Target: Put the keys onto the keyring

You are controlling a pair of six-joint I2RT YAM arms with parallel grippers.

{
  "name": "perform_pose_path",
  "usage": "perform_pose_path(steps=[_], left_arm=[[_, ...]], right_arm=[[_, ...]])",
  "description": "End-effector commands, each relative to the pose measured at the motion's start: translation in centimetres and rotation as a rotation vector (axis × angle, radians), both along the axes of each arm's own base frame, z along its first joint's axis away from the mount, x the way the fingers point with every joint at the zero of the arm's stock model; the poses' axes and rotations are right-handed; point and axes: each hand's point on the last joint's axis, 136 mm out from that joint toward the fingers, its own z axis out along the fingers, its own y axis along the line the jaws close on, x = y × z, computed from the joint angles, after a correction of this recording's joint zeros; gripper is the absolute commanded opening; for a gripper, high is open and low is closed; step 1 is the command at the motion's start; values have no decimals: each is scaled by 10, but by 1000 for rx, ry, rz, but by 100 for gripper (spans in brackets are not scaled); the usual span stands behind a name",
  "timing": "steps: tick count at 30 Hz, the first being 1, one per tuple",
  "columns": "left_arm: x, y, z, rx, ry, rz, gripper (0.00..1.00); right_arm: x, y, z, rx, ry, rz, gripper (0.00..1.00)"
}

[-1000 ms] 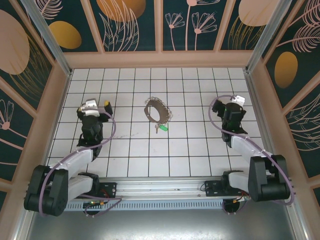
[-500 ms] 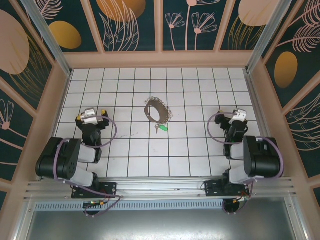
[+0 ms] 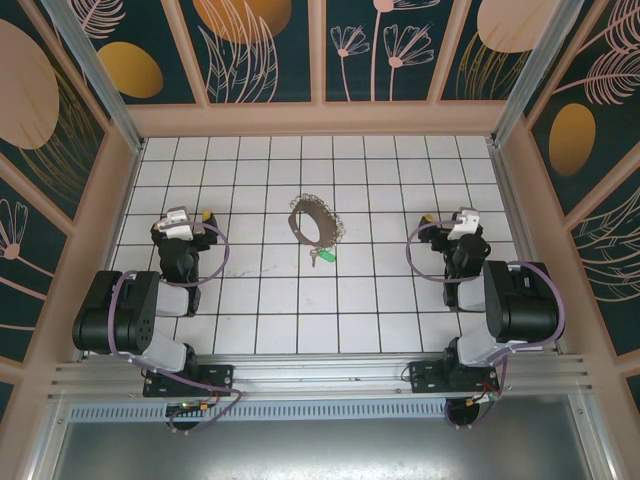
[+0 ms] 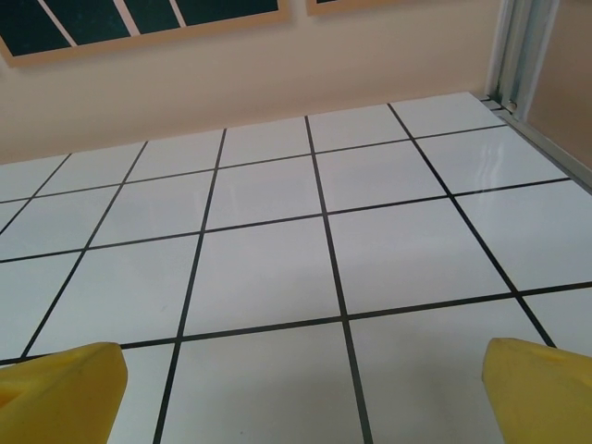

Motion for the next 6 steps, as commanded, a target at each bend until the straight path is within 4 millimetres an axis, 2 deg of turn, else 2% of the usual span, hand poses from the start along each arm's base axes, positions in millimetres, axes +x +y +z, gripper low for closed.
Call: perform_pose_path(steps=[1,6], left_arm=[[3,-1,4,-13,-14,-9,99],[1,-1,5,-13,-22,-10,99]], right_arm=[[6,-1,10,-5,-33,15,99],[5,0,11,-10,-38,14,99]])
